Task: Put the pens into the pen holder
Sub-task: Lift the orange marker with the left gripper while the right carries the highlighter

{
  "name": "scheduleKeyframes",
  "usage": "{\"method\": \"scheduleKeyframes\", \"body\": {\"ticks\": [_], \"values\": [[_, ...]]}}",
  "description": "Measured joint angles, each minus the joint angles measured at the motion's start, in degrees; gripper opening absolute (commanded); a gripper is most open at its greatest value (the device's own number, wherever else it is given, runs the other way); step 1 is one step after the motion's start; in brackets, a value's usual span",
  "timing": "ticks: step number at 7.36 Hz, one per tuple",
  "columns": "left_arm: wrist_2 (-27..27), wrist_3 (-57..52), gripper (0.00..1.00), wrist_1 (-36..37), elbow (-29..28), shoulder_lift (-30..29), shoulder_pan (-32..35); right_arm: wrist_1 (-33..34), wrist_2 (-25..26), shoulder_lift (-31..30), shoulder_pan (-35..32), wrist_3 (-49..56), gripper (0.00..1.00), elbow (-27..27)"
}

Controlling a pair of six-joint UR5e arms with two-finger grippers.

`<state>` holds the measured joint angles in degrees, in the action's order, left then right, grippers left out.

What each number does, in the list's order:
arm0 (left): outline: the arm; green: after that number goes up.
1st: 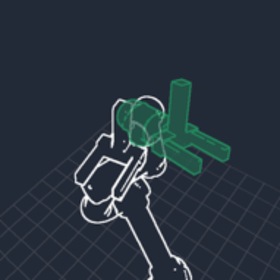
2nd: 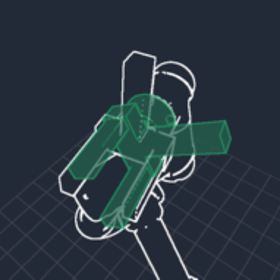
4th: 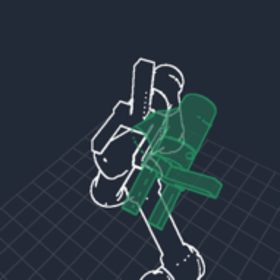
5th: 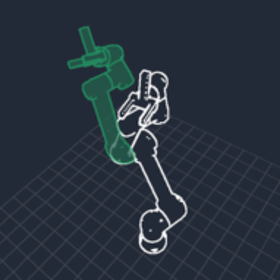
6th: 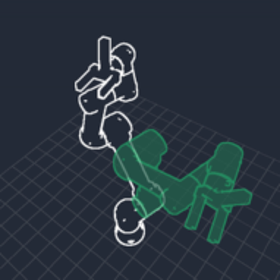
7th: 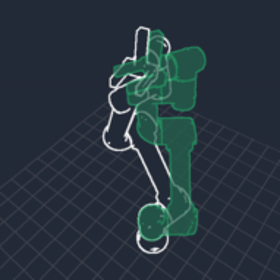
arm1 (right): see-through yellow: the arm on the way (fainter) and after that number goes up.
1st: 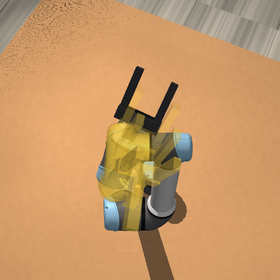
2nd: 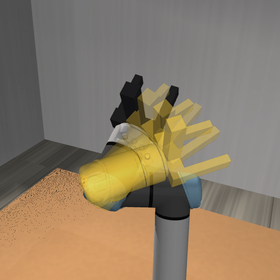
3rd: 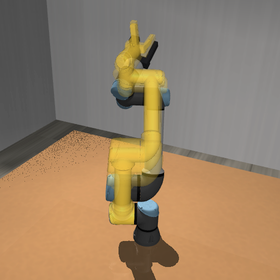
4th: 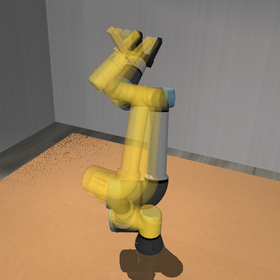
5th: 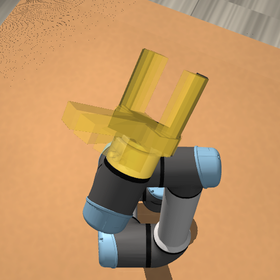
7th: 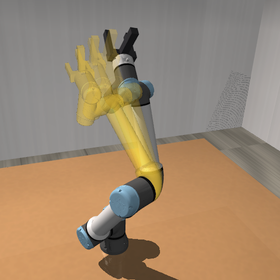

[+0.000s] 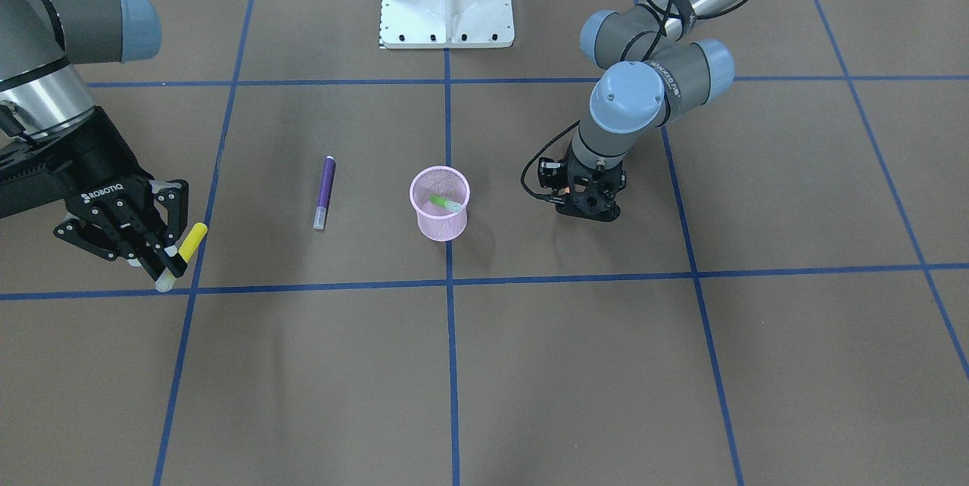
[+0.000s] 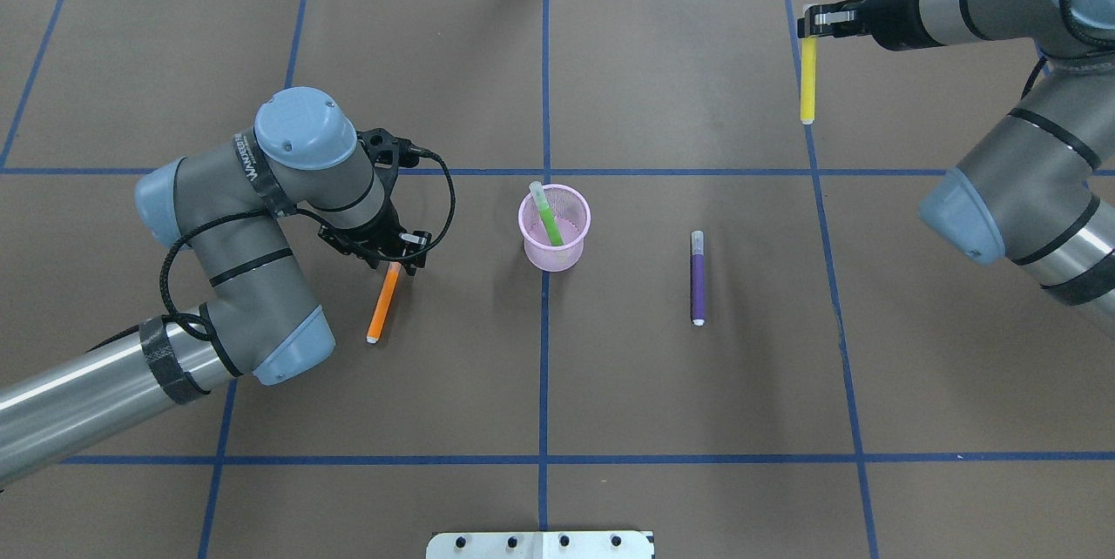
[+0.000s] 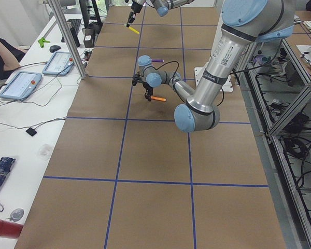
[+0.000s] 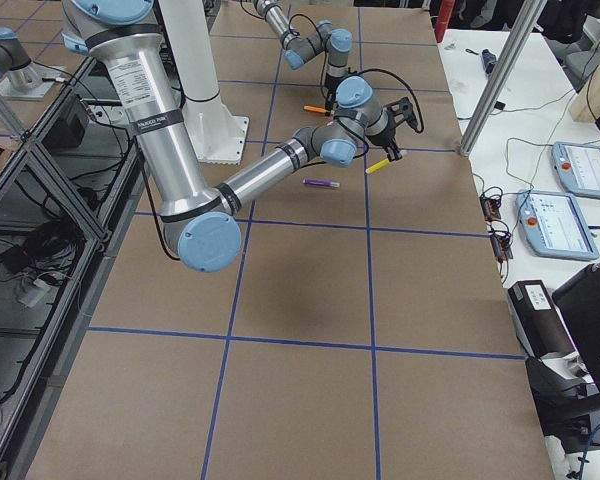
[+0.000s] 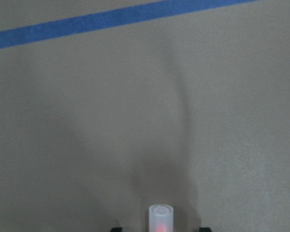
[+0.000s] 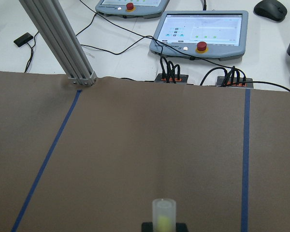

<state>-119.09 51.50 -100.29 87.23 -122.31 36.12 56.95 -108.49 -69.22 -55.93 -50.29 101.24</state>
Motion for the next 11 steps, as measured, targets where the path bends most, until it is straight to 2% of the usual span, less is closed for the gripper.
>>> {"method": "scheduleKeyframes", "body": {"ticks": [2,5,8,10,11], "values": [[0.0,0.0,0.0,0.0,0.1,0.0,0.0,0.0,0.6,0.0,0.5,-0.2,0.0,0.0],[0.0,-0.1,0.0,1.6,2.1,0.2,0.0,0.0,0.7,0.3,0.9,-0.2,0.0,0.1],[-0.2,-0.7,0.0,11.2,11.6,0.1,1.3,0.0,1.2,1.7,1.3,-1.2,0.0,0.1],[-0.2,-1.1,0.0,12.3,14.3,0.0,5.0,0.2,4.8,4.6,4.1,-6.1,0.0,-0.3],[-0.1,-1.5,0.0,12.3,14.5,0.0,7.3,0.4,9.1,6.3,7.0,-8.0,0.0,-0.4]]}}
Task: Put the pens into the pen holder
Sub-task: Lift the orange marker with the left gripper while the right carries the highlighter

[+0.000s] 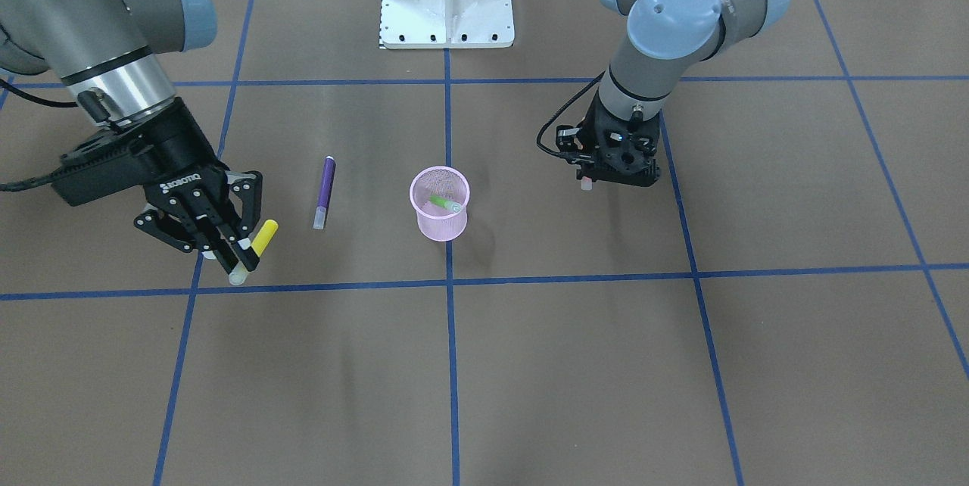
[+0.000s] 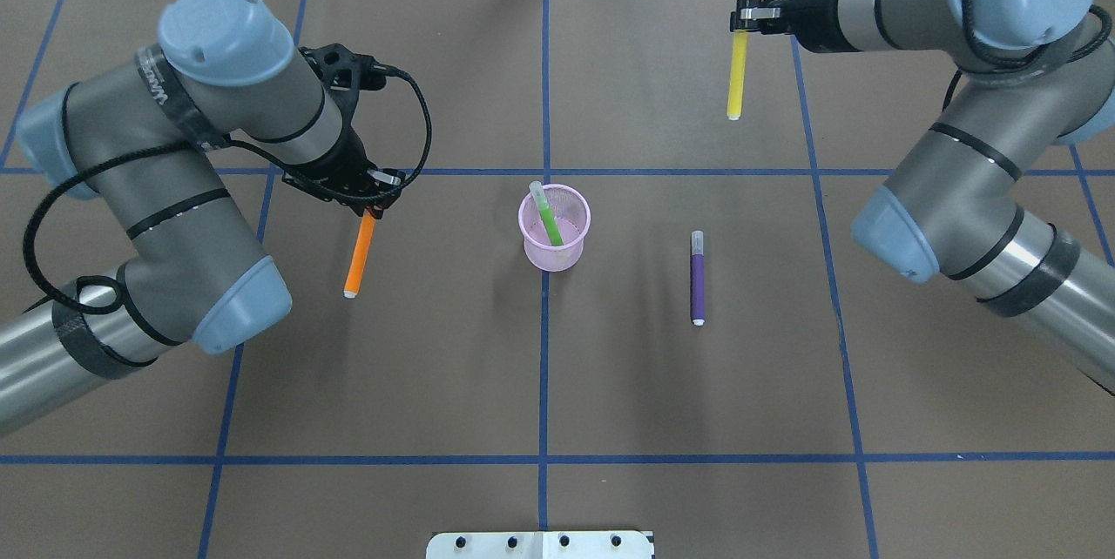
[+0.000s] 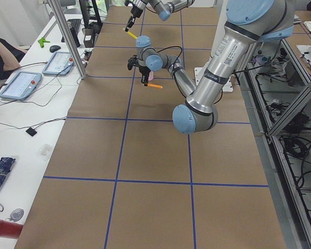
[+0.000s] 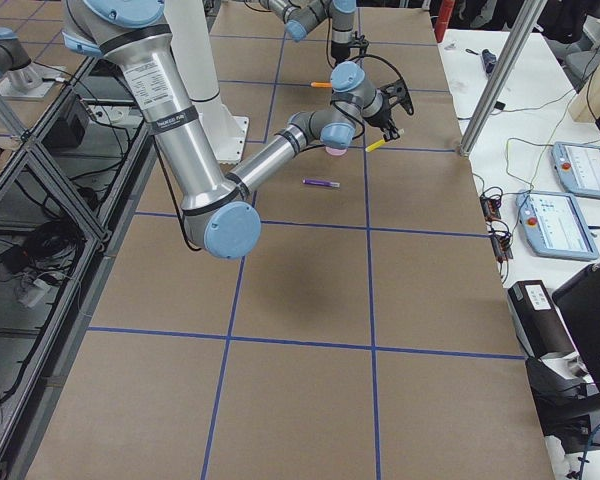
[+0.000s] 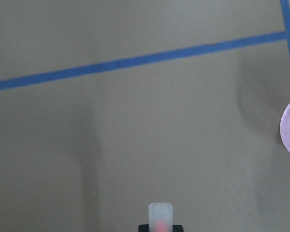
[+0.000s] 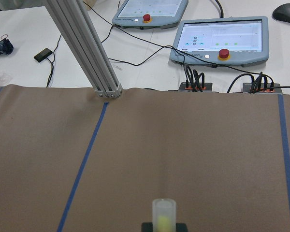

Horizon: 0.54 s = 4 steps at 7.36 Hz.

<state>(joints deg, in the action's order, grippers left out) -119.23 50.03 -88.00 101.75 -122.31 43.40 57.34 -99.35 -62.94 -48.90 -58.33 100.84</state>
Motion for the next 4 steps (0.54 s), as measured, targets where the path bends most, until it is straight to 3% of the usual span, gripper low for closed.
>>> {"method": "scheduleKeyframes", "body": {"ticks": [4], "values": [[0.2,-0.5,0.0,-0.3,-0.6,-0.1,4.6,-0.1,20.1,4.5,13.1,-1.1,0.0,0.1]]}}
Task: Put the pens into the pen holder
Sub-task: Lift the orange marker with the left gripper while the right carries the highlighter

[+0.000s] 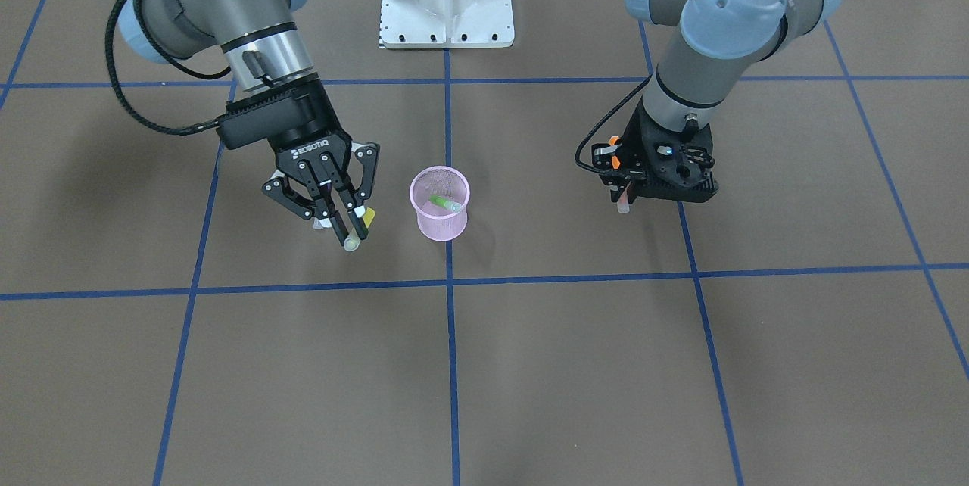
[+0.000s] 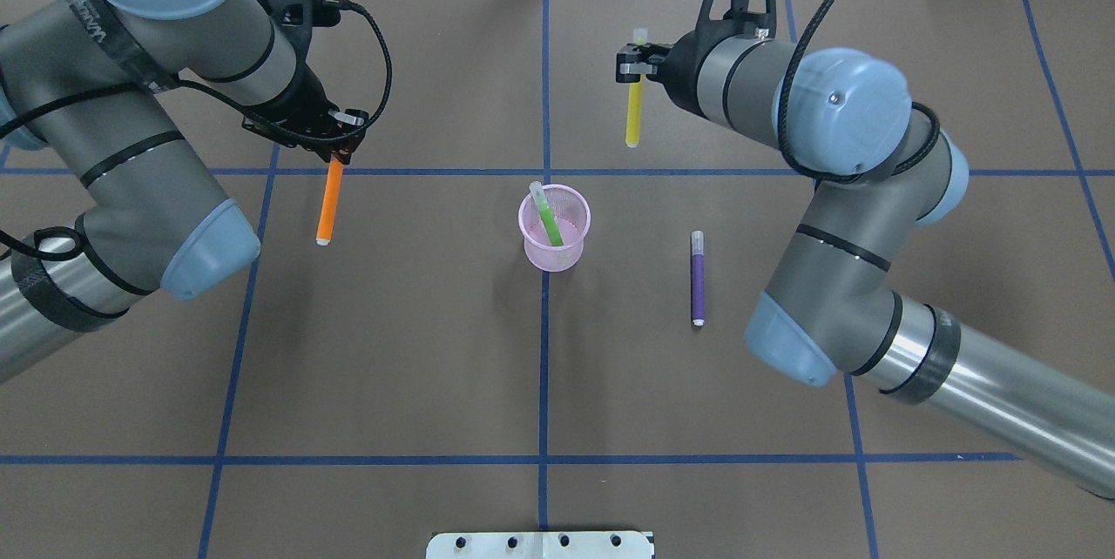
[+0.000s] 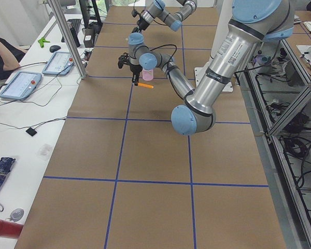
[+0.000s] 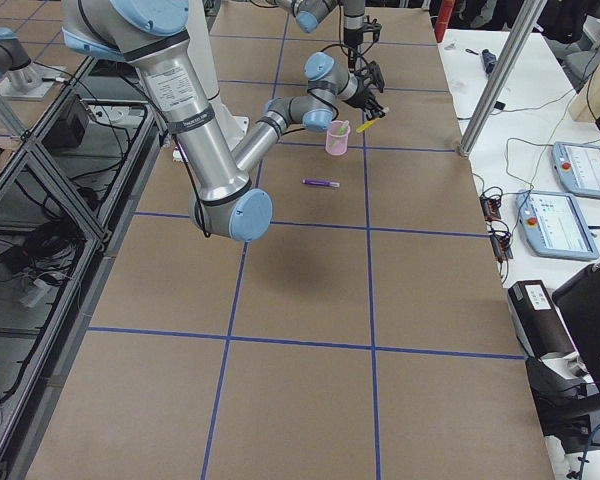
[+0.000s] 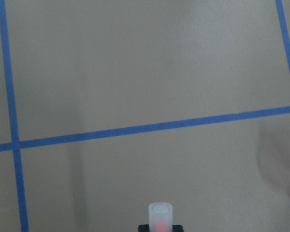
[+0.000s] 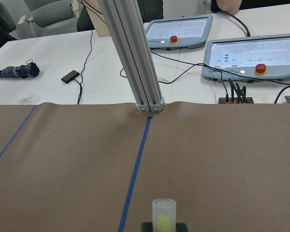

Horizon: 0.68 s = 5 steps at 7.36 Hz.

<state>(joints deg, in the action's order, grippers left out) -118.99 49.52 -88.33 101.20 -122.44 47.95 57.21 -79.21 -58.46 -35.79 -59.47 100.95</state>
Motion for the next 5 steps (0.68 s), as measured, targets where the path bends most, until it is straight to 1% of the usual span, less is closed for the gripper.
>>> {"method": "scheduleKeyframes", "body": {"ticks": [2,3,5], "values": [[0.1,-0.1,0.0,-0.2,-0.6,-0.1,0.9,0.1,10.3,0.5,6.0,0.4,0.0,-0.4],[0.1,-0.1,0.0,-0.3,-0.9,-0.1,1.2,0.1,13.9,0.9,7.8,0.5,0.0,-0.6],[0.1,-0.1,0.0,-0.3,-1.4,-0.1,1.4,0.2,17.6,3.1,10.4,0.6,0.0,-2.3]]}}
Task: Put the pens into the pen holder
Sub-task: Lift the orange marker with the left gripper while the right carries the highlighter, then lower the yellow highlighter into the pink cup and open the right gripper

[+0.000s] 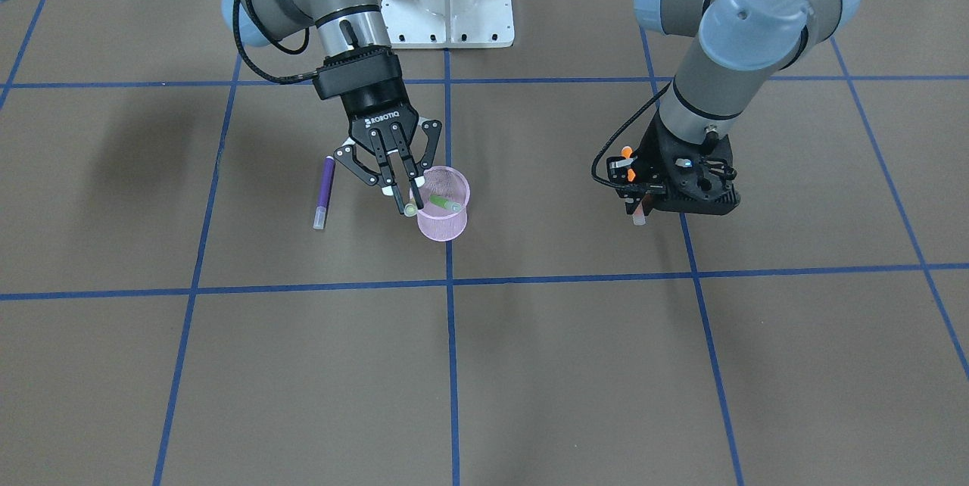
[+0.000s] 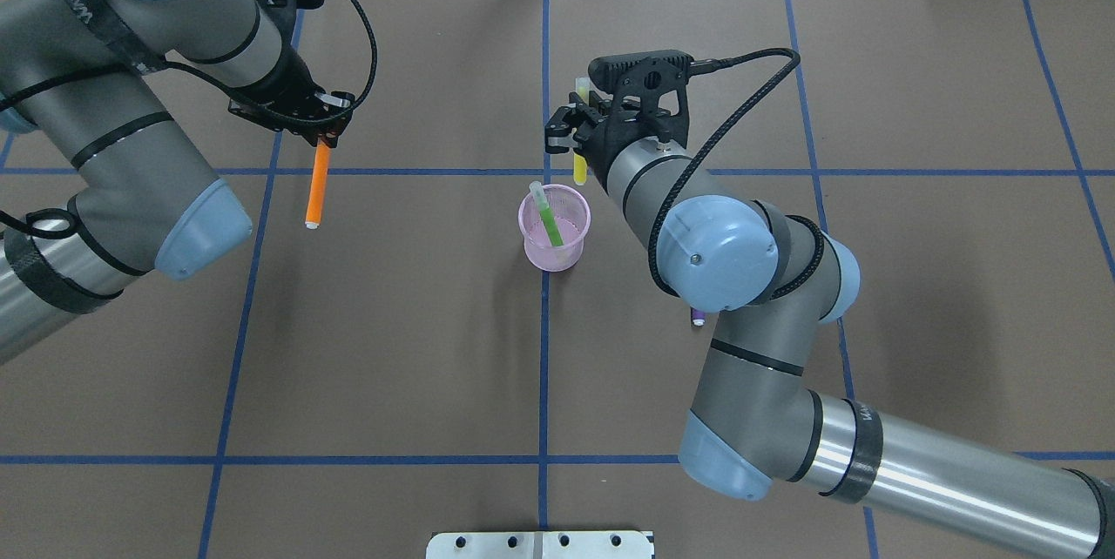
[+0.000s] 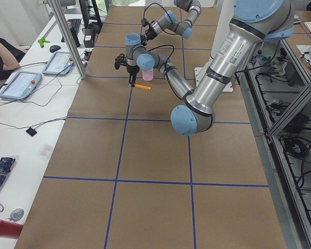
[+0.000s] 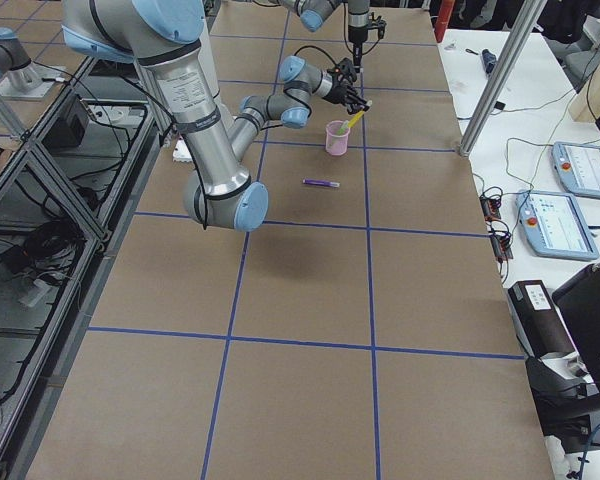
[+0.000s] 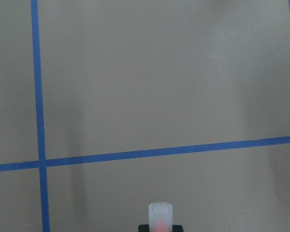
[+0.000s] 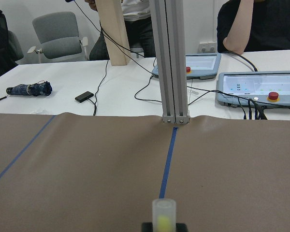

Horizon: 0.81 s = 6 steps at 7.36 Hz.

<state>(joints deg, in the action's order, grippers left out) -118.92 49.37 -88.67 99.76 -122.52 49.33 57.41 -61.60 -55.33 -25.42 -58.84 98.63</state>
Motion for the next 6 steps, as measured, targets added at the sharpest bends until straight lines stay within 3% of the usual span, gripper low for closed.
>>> {"method": "scheduleKeyframes", "body": {"ticks": [2,3,4,6], "values": [[0.0,0.0,0.0,0.0,-0.4,-0.1,0.2,0.1,2.6,0.6,2.5,0.1,0.0,-1.5],[0.0,0.0,0.0,0.0,-0.5,-0.1,0.4,0.1,3.9,0.6,3.6,0.2,0.2,-2.5],[0.0,0.0,0.0,0.0,-0.6,-0.1,0.5,0.0,4.6,0.6,4.3,0.2,0.99,-3.0],[-0.1,0.0,0.0,0.0,-0.7,-0.1,0.6,-0.2,6.0,0.1,5.1,0.2,1.0,-3.3]]}}
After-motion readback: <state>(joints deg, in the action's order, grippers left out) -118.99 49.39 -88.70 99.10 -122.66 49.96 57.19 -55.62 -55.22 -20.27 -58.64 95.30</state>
